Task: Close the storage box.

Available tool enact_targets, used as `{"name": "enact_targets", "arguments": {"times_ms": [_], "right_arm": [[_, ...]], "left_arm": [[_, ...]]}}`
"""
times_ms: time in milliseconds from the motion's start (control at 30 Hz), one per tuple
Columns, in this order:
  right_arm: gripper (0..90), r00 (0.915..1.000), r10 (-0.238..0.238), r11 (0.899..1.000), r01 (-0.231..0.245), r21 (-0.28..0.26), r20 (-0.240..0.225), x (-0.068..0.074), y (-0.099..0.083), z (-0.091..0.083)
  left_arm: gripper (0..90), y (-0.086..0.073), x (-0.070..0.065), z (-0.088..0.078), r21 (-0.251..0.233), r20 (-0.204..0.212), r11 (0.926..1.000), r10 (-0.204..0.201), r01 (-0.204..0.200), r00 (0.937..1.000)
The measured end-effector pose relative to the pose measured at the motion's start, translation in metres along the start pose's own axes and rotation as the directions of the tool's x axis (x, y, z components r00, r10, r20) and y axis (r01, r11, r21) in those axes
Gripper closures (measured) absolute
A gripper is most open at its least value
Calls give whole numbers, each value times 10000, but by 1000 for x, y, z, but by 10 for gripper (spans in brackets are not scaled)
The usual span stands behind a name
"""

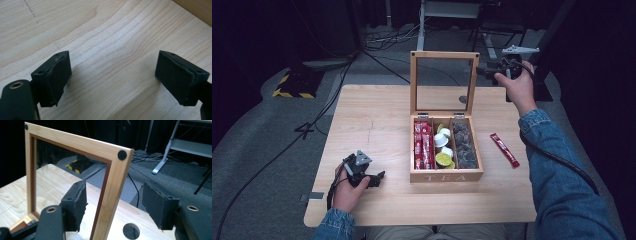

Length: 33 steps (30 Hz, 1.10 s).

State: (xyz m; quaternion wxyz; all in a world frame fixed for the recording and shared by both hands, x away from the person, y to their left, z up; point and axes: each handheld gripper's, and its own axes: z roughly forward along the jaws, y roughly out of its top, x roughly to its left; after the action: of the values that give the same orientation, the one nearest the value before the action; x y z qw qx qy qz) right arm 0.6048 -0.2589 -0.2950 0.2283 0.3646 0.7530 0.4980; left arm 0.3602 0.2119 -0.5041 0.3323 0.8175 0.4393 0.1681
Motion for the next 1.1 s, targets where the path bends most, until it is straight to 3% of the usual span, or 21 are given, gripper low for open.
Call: {"name": "enact_targets", "arguments": {"times_ms": [500,733,867,1100], "right_arm": [[404,10000,11,9991,-14,420,79,-4,4,33],[424,9993,276,9988,-266,407,-238,-3,3,45],[419,9969,454,9985,-433,341,-638,-1,2,50],[423,9962,503,9983,-481,330,-705,1,2,52]], "left_arm": [[137,0,0,0,29,52,10000,-4,4,10000],[137,0,0,0,30,49,10000,0,-1,10000],[136,0,1,0,53,61,10000,29,-30,10000],[136,0,1,0,53,71,10000,32,-32,10000]]}}
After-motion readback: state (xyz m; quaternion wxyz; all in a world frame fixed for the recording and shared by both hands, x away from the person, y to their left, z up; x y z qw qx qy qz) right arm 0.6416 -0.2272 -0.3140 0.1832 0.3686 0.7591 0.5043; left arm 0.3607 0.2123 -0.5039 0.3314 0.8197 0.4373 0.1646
